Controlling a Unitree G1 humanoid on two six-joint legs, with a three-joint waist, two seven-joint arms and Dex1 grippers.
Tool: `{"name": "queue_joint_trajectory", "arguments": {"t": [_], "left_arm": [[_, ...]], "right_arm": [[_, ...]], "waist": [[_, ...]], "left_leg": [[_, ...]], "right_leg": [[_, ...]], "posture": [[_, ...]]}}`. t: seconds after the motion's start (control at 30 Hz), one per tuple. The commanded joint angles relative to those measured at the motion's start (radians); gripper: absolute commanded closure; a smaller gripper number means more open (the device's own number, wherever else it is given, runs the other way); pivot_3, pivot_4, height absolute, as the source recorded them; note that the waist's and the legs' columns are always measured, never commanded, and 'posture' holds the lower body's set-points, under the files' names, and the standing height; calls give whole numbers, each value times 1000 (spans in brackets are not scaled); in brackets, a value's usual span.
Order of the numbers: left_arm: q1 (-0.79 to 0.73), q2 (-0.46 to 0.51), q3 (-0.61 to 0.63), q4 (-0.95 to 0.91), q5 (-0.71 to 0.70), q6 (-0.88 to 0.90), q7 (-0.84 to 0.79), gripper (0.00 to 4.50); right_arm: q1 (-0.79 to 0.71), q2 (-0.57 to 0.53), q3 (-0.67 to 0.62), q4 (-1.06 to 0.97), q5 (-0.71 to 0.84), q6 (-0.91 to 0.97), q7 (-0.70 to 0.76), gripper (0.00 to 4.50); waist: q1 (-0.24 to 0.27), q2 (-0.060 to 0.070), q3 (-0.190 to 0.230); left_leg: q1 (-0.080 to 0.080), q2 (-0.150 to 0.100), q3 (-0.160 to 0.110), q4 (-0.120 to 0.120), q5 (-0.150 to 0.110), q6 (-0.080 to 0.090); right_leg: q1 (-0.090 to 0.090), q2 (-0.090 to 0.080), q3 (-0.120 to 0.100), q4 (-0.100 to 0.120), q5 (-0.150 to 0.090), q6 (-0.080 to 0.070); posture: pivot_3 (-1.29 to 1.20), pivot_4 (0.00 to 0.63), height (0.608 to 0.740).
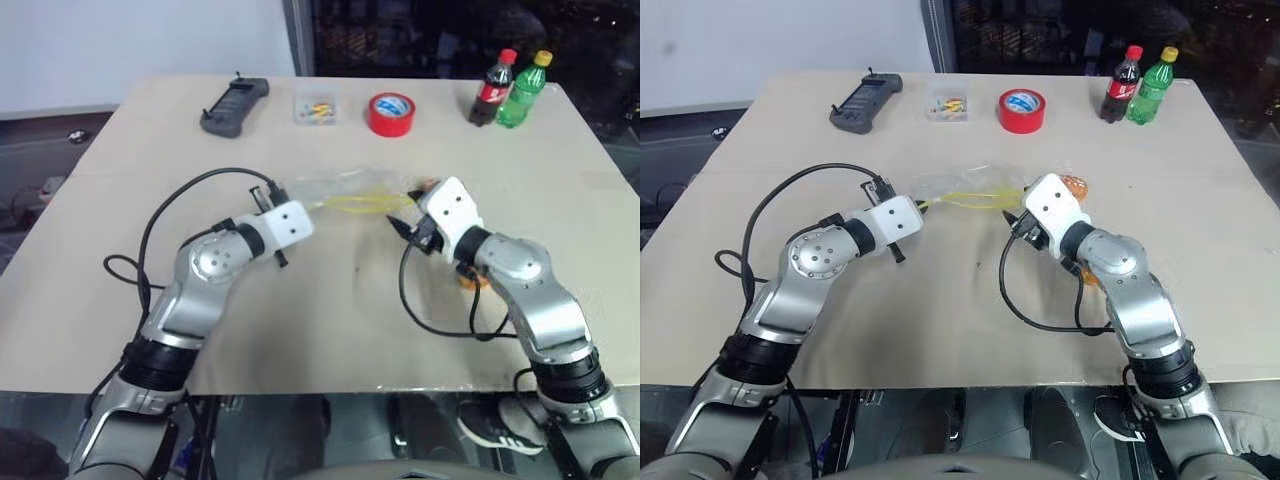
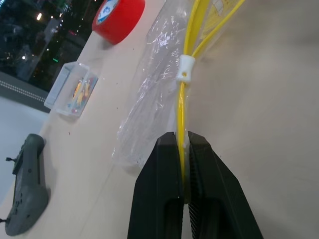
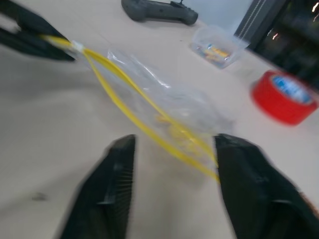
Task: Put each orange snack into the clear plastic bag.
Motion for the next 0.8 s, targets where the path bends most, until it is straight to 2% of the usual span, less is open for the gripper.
{"name": "queue_joint_trajectory", "arguments": {"t": [0.03,0.07,0.1,0.3,0.57,0.63,0.73,0.8], "left_arm": [[-20,-9,14,-32,-7,-12,8,4500],[-18,-13,14,-37,-10,-13,7,4500],[-19,-16,13,-41,-12,-17,5,4500],[6,-16,-5,-81,-25,-62,-16,4500],[56,-3,-14,-127,-43,-125,-47,4500],[64,7,-3,-121,-52,-144,-53,4500],[87,38,9,-103,-69,-201,-70,4500],[102,57,20,-91,-76,-219,-75,4500]], "right_arm": [[-6,72,-47,-44,86,114,-42,3577],[-8,106,-56,-32,103,138,-63,4186],[-15,140,-64,-12,112,151,-89,4450],[-92,295,-132,119,153,154,-210,4450],[-152,405,-220,289,205,111,-302,4450],[-134,337,-123,305,93,27,-313,4450],[-115,99,176,340,-236,-247,-297,4450],[-117,-19,309,366,-387,-395,-289,4450]], "waist": [[-1,0,0],[0,0,0],[0,0,0],[-1,0,0],[0,1,0],[-2,1,0],[-2,1,1],[-4,1,1]], "left_leg": [[0,0,0,0,0,0],[0,0,0,0,0,0],[0,0,0,0,0,0],[0,0,0,0,0,0],[0,0,0,0,0,0],[0,0,0,0,0,0],[0,-1,1,0,0,0],[0,-1,1,0,0,0]], "right_leg": [[0,0,0,0,0,0],[0,0,0,1,0,0],[0,0,0,1,0,0],[0,0,0,1,0,0],[0,0,0,1,0,0],[0,0,0,1,0,0],[-1,-1,0,0,0,0],[-1,-1,0,-1,0,0]], "posture": [[0,150,740],[0,150,740],[0,150,740],[0,150,740],[0,150,740],[0,150,740],[0,150,740],[0,150,740]]}}
